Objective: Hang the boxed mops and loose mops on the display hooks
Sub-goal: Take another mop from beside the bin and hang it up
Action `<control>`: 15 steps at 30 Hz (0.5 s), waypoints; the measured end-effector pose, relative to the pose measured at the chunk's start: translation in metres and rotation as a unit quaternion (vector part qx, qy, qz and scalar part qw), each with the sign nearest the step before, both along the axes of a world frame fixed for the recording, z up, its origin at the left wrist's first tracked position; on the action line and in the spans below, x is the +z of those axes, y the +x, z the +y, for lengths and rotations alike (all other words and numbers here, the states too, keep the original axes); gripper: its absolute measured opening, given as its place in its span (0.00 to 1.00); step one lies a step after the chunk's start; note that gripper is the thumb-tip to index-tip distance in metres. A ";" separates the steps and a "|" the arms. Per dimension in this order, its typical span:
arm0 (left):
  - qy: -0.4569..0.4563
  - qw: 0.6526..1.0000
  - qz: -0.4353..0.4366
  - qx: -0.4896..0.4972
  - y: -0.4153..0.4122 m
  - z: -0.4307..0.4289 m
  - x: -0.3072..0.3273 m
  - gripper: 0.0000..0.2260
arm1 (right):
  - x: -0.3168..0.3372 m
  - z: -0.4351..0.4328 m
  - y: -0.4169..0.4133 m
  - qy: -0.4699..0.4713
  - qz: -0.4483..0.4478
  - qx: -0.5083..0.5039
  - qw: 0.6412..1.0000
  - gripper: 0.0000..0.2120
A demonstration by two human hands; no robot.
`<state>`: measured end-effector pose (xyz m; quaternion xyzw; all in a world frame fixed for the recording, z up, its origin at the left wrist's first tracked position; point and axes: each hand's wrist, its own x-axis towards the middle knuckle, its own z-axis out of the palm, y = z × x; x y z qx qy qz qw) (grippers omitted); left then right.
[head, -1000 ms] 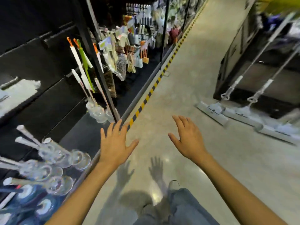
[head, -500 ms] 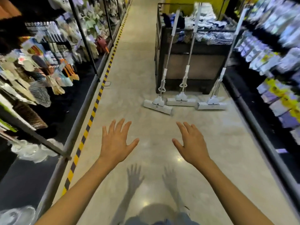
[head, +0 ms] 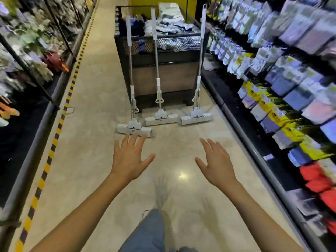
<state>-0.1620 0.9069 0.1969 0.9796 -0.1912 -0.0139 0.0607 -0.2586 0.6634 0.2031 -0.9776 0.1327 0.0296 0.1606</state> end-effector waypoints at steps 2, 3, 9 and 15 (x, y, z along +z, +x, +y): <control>0.003 1.000 -0.007 -0.012 0.026 -0.023 -0.001 0.35 | -0.004 -0.024 0.020 0.005 0.001 -0.010 1.000 0.31; 0.004 1.000 -0.009 -0.018 0.042 -0.035 -0.003 0.35 | -0.006 -0.035 0.033 0.006 0.002 -0.014 1.000 0.31; -0.001 0.999 -0.014 -0.032 0.165 -0.109 -0.016 0.33 | -0.015 -0.108 0.142 -0.012 -0.001 -0.039 0.999 0.30; -0.013 1.000 -0.009 -0.021 0.302 -0.180 -0.008 0.32 | -0.010 -0.172 0.272 -0.020 0.003 -0.042 0.999 0.30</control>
